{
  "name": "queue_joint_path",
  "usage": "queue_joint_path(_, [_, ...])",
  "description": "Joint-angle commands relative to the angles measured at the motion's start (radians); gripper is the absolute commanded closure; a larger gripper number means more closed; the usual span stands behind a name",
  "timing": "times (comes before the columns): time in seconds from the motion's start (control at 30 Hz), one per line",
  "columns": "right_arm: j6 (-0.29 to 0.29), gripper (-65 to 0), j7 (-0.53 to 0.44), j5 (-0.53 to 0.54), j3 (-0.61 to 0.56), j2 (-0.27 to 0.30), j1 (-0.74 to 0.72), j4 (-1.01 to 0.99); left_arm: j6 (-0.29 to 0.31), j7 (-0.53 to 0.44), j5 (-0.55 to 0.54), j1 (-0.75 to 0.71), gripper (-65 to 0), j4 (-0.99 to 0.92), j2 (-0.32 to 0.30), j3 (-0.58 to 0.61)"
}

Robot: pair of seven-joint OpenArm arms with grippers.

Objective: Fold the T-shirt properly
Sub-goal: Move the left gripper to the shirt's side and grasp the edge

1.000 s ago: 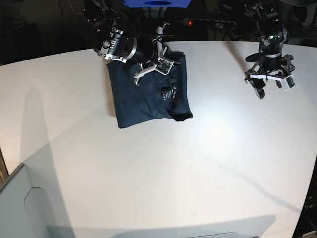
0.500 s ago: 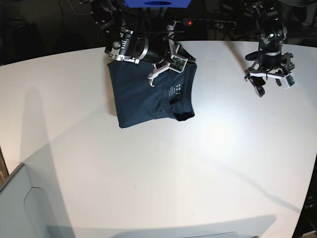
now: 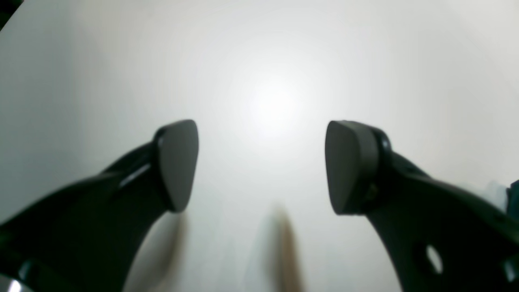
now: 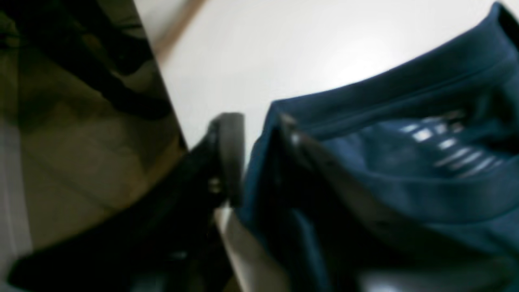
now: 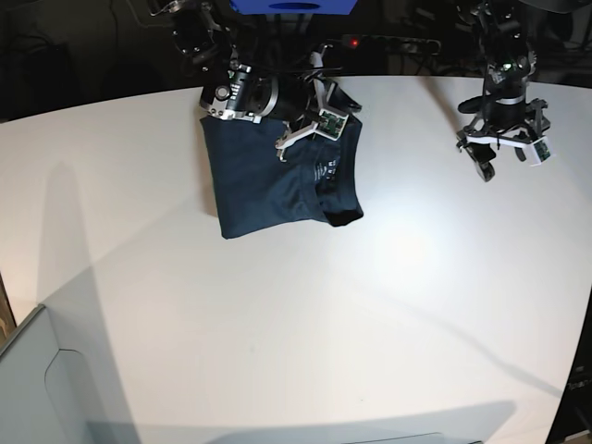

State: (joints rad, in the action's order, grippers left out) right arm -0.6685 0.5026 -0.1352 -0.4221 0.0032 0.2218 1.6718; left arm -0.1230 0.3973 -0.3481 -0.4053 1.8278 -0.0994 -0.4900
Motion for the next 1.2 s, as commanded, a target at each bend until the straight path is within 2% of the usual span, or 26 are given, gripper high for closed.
queue_joint_path(0.0, [0.006, -22.6, -0.032, 0.026, -0.004, -0.006, -0.005, 0.029, 0.001, -0.022, 0.001, -0.001, -46.7, 0.022, -0.007, -0.003])
queue_joint_path(0.07, [0.006, -32.2, -0.035, 0.026, 0.006, -0.004, 0.003, 0.078, 0.001, -0.022, 0.001, -0.004, -46.7, 0.025, -0.007, -0.002])
queue_joint_path(0.17, [0.006, -37.9, -0.035, 0.027, 0.036, 0.021, 0.028, 0.179, 0.001, -0.022, -0.001, -0.005, -46.7, 0.077, -0.006, 0.001])
queue_joint_path(0.33, [0.006, -37.7, -0.035, 0.027, 0.17, 0.025, 0.052, 0.285, 0.001, -0.022, -0.001, -0.005, -46.8, 0.197, 0.017, 0.055])
queue_joint_path(0.47, [0.006, -37.7, -0.028, 0.027, 0.299, 0.025, 0.052, 0.285, 0.001, -0.022, -0.001, 0.006, -46.8, 0.215, 0.039, 0.193])
queue_joint_path(0.67, [0.005, -37.7, -0.026, 0.027, 0.449, 0.025, 0.066, 0.284, -0.004, -0.024, 0.008, 0.038, -46.8, 0.214, 0.108, 0.396])
queue_joint_path(0.8, [0.005, -37.7, -0.026, 0.027, 0.49, 0.025, 0.066, 0.284, -0.005, -0.025, 0.011, 0.082, -46.8, 0.103, 0.128, 0.465])
queue_joint_path(1.0, [0.005, -37.7, -0.026, 0.027, 0.489, 0.048, 0.083, 0.284, 0.0, -0.03, 0.011, 0.145, -46.8, -0.083, 0.123, 0.469])
queue_joint_path(1.17, [0.005, -37.7, -0.026, 0.026, 0.492, 0.048, 0.087, 0.284, 0.0, -0.033, 0.005, 0.22, -46.8, -0.214, 0.08, 0.466])
